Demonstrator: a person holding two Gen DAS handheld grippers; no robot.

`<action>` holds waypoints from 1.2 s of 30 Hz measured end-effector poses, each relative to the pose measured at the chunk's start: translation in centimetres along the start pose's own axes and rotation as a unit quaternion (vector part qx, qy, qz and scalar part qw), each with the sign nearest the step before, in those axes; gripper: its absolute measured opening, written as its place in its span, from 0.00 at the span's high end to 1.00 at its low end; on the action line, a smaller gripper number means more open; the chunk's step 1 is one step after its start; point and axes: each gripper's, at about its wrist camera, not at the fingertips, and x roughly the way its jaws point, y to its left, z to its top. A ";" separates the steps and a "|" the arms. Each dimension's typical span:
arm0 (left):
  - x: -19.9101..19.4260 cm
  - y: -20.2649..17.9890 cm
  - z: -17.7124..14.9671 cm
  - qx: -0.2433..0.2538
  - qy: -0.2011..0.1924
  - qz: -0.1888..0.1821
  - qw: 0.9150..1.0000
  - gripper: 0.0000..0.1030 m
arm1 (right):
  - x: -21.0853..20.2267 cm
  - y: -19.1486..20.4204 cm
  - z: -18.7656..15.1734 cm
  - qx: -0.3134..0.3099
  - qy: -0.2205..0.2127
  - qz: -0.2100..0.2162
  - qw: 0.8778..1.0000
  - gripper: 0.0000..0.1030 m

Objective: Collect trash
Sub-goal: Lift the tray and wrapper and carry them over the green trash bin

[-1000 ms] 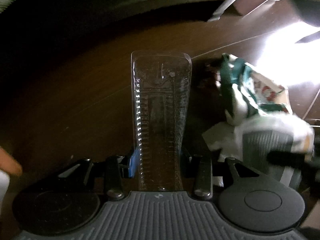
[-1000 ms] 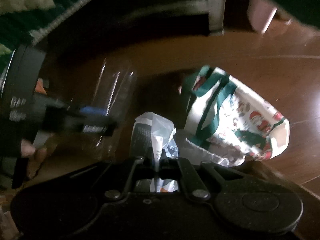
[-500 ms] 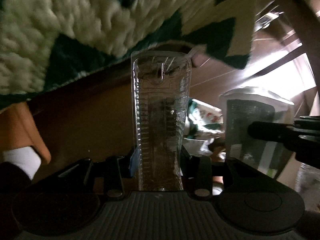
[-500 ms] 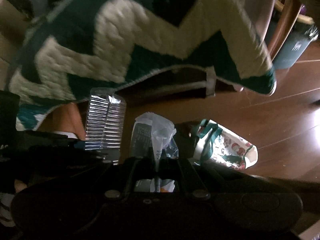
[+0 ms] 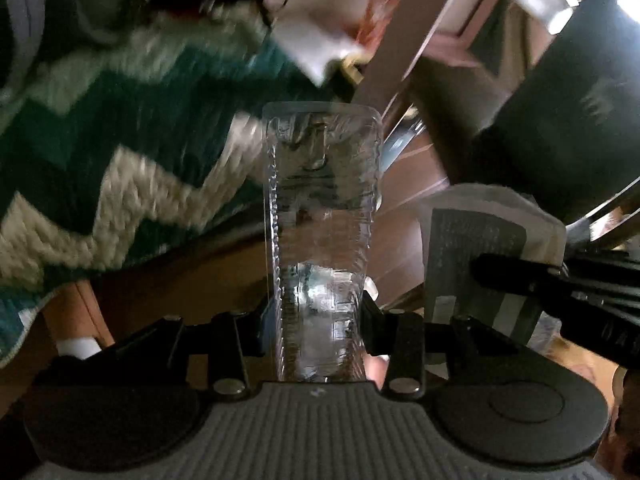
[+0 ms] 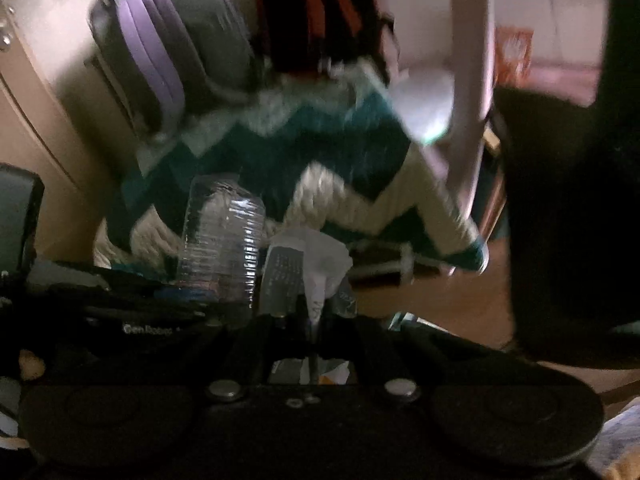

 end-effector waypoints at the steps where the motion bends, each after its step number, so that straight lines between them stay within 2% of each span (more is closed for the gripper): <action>1: -1.0 -0.7 0.3 0.006 -0.010 -0.001 1.000 0.61 | -1.2 0.0 0.1 -0.003 -0.009 -0.004 1.000 0.98; 2: -1.8 -1.4 0.5 0.011 -0.019 -0.002 1.000 0.61 | -2.4 0.1 0.2 -0.006 -0.019 -0.009 1.000 0.98; 3: -2.8 -2.3 0.8 0.018 -0.028 -0.003 0.999 0.61 | -4.9 0.0 0.4 -0.013 -0.047 -0.014 0.999 0.98; 4: -3.8 -3.1 1.2 0.025 -0.038 -0.004 0.999 0.61 | -4.9 0.0 0.4 -0.013 -0.047 -0.014 0.999 0.98; 8: -7.1 -6.5 2.6 0.052 -0.068 -0.013 0.996 0.61 | -10.5 -1.1 1.5 -0.015 -0.099 -0.036 0.994 0.98; 10: -8.3 -8.3 3.6 0.066 -0.082 -0.021 0.994 0.61 | -11.6 -1.3 1.8 -0.016 -0.109 -0.040 0.993 0.98; 13: -10.2 -11.2 5.3 0.087 -0.106 -0.031 0.990 0.61 | -15.6 -2.5 3.0 -0.023 -0.155 -0.058 0.986 0.98; 19: -12.9 -17.0 8.9 0.122 -0.142 -0.056 0.981 0.61 | -19.3 -4.0 4.5 -0.021 -0.196 -0.083 0.977 0.98; 21: -13.7 -18.8 10.2 0.129 -0.153 -0.066 0.978 0.61 | -21.8 -5.3 5.7 -0.020 -0.226 -0.104 0.968 0.98; 23: -14.4 -20.7 11.7 0.135 -0.166 -0.081 0.974 0.61 | -22.5 -5.6 6.1 -0.020 -0.240 -0.112 0.964 0.98; 24: -14.8 -21.4 12.2 0.137 -0.170 -0.086 0.972 0.61 | -24.3 -6.4 6.9 -0.021 -0.264 -0.128 0.956 0.98; 26: -15.4 -23.1 13.5 0.144 -0.181 -0.097 0.968 0.60 | -25.0 -6.8 7.2 -0.019 -0.273 -0.133 0.953 0.98; 27: -15.7 -24.2 14.2 0.152 -0.188 -0.100 0.965 0.60 | -26.3 -7.8 8.3 -0.020 -0.293 -0.149 0.944 0.98; 32: -16.3 -28.8 16.9 0.177 -0.203 -0.115 0.956 0.60 | -28.2 -10.1 9.6 -0.005 -0.316 -0.172 0.933 0.98; 34: -15.8 -30.7 17.8 0.194 -0.206 -0.110 0.953 0.60 | -28.8 -12.0 10.6 0.004 -0.327 -0.193 0.925 0.98; 36: -15.1 -32.2 18.4 0.205 -0.207 -0.108 0.951 0.60 | -28.8 -12.6 10.8 0.008 -0.329 -0.198 0.923 0.98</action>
